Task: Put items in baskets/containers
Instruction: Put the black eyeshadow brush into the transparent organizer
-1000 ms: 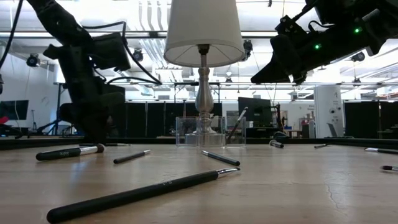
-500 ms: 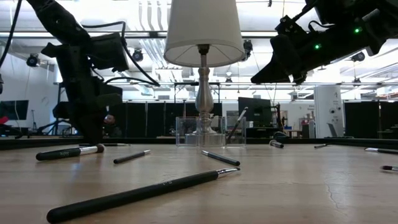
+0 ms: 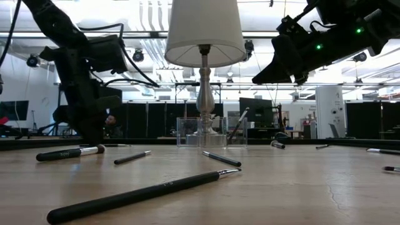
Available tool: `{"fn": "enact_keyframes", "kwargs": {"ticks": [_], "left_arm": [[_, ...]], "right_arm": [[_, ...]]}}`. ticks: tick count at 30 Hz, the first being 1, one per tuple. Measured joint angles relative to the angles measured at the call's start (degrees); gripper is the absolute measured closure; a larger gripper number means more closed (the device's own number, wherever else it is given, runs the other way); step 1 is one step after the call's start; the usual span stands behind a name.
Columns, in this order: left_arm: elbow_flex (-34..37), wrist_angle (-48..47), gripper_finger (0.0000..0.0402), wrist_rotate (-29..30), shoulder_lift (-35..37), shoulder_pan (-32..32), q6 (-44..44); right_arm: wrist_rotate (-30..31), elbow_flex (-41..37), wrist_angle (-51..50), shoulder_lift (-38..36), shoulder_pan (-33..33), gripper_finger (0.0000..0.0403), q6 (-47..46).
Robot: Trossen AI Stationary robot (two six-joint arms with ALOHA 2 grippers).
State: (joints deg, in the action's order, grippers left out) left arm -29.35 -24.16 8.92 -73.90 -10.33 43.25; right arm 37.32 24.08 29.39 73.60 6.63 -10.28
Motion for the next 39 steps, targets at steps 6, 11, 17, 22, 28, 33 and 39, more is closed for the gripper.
{"fn": "enact_keyframes", "kwargs": {"ticks": [6,11,17,22,28,33,39], "left_arm": [[1.2,1.3,0.0349,-0.3,0.0,0.0,-1.5],[1.3,1.1,0.0385,-0.7,0.0,0.0,-3.3],[-0.1,-0.7,0.0400,-0.9,0.3,0.0,-8.1],[-2.4,-1.6,0.0401,-1.3,3.2,0.9,-11.5],[-3.1,-0.7,0.0401,3.9,9.8,4.2,-12.9],[-0.6,8.4,0.0401,9.9,16.6,9.2,-15.1],[7.6,35.8,0.0401,13.1,22.1,12.3,-22.8]], "right_arm": [[0.0,0.0,0.0,0.0,0.0,0.0394,0.0],[0.0,0.0,0.0,0.0,0.0,0.0394,0.0],[0.0,0.0,0.0,0.0,0.0,0.0394,0.0],[0.0,0.0,0.0,0.0,0.0,0.0394,0.0],[0.0,0.0,0.0,0.0,0.0,0.0394,0.0],[-0.1,0.0,0.0,0.0,0.0,0.0394,0.1],[-0.3,0.0,0.0,0.0,0.0,0.0394,0.2]]}}
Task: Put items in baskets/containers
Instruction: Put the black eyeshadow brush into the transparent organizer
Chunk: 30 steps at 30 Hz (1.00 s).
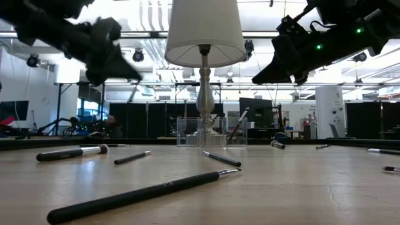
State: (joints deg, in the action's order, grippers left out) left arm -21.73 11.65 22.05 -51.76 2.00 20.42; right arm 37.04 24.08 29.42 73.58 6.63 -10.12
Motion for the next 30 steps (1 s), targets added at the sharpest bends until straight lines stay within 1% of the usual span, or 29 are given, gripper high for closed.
{"fn": "enact_keyframes", "kwargs": {"ticks": [3,6,13,17,20,22,27,30], "left_arm": [[3.6,13.5,0.0401,1.0,0.3,-0.9,-4.5],[4.1,19.4,0.0401,2.7,-0.1,-2.7,-8.1],[-3.4,19.8,0.0401,2.8,-2.2,-10.1,-11.6],[-7.5,19.7,0.0401,-1.2,-5.1,-15.0,-11.1],[-9.5,19.4,0.0401,-3.2,-7.7,-17.0,-11.1],[-10.4,16.6,0.0401,-3.3,-9.1,-17.5,-12.8],[-14.0,-2.1,0.0401,-3.5,-11.0,-18.9,-16.0],[-14.3,-8.7,0.0401,-3.6,-11.4,-19.4,-17.6]], "right_arm": [[0.0,0.0,0.0,0.0,0.0,0.0394,-0.1],[0.0,0.0,0.0,0.0,0.0,0.0394,-0.1],[0.0,0.0,0.1,0.0,0.0,0.0394,0.0],[0.0,0.0,0.0,0.0,0.0,0.0394,0.0],[0.0,0.0,0.0,0.0,0.0,0.0394,0.2],[0.0,0.0,0.0,0.0,0.0,0.0394,0.3],[0.0,0.0,-0.1,0.0,0.0,0.0394,0.3],[0.0,0.0,-0.1,0.0,0.0,0.0394,0.3]]}}
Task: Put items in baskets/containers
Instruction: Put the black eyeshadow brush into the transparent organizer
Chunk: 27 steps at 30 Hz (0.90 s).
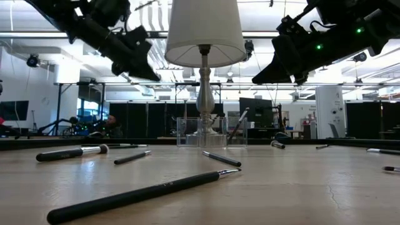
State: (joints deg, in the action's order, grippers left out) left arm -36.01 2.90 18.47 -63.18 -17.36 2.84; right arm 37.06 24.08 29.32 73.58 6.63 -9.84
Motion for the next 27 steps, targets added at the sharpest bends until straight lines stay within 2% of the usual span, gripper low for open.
{"fn": "enact_keyframes", "kwargs": {"ticks": [6,8,11,12,21,27], "left_arm": [[1.8,-6.7,0.0402,-1.5,0.9,-4.1,0.6],[2.7,-7.6,0.0402,-5.2,0.8,-6.9,3.3],[3.3,-8.0,0.0401,-14.6,-1.5,-11.2,8.0],[3.4,-8.5,0.0401,-15.6,-2.6,-12.2,8.9],[2.3,-3.8,0.0360,-14.0,-15.8,-13.7,8.2],[2.1,2.0,0.0342,-14.2,-20.2,-12.3,8.7]], "right_arm": [[-0.2,0.0,0.0,0.0,0.0,0.0394,-0.2],[-0.2,0.0,0.0,0.0,0.0,0.0394,-0.2],[-0.2,0.0,0.0,0.0,0.0,0.0394,-0.2],[-0.2,0.0,0.0,0.0,0.0,0.0394,-0.2],[-0.2,0.0,0.0,0.0,0.0,0.0394,-0.2],[-1.0,0.0,0.0,0.0,0.0,0.0394,-0.2]]}}
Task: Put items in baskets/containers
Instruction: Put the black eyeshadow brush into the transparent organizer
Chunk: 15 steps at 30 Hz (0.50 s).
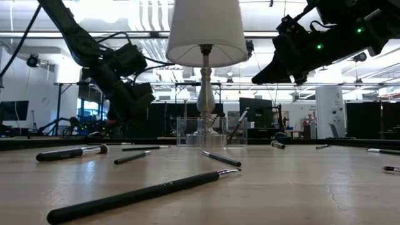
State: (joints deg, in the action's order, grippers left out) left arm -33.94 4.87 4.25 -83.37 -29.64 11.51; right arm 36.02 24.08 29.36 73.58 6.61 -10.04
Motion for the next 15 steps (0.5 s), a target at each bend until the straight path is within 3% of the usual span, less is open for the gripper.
{"fn": "enact_keyframes", "kwargs": {"ticks": [7,15], "left_arm": [[2.4,0.5,0.0340,0.0,2.1,1.0,-0.5],[11.1,-0.4,0.0344,0.2,11.8,1.3,-0.6]], "right_arm": [[0.0,0.0,0.0,0.0,0.0,0.0394,0.1],[0.0,0.0,0.0,0.0,0.0,0.0394,0.1]]}}
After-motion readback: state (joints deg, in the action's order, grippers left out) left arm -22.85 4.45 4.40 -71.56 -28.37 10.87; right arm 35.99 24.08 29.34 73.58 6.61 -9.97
